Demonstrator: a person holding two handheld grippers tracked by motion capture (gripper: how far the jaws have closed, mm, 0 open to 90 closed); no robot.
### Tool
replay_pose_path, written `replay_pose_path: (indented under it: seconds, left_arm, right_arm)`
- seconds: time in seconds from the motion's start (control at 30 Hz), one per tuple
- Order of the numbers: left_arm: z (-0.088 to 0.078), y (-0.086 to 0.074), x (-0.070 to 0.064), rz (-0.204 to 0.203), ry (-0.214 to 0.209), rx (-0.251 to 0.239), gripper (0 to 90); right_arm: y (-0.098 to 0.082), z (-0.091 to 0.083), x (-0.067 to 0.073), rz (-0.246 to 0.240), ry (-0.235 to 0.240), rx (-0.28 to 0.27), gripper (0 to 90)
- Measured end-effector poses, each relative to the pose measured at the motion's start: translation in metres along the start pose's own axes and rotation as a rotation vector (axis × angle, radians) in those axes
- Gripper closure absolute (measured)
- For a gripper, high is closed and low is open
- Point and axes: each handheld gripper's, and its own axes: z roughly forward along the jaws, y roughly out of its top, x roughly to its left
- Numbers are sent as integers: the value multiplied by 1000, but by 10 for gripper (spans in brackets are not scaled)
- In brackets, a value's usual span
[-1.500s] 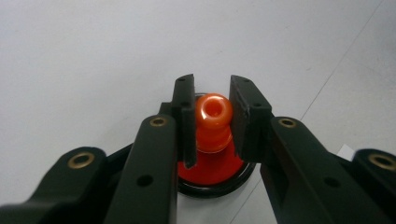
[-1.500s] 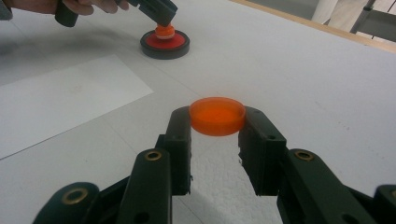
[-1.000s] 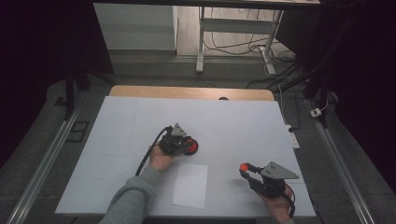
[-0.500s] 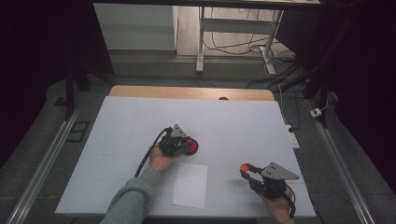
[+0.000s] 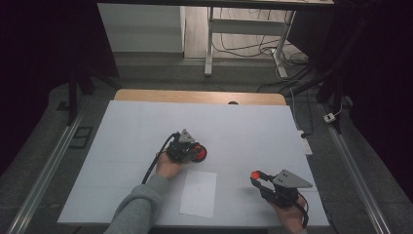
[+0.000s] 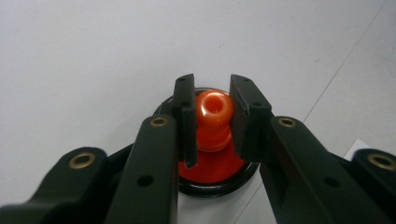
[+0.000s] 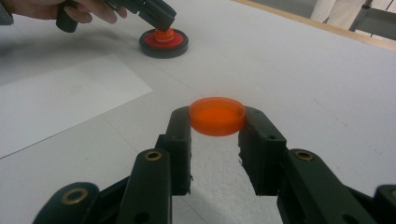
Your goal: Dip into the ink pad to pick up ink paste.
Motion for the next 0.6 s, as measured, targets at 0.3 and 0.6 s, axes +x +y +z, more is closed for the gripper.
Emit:
replay_pose_path:
  seconds: [0.3,0.6]
  left_arm:
    - [0,0,0,-1,3,0,736]
    - [-10,6,-3,28,30,-30,734]
  right_arm:
    - [0,0,-1,-1,0,-3,648]
    - [0,-1,-1,2,-4,-9,648]
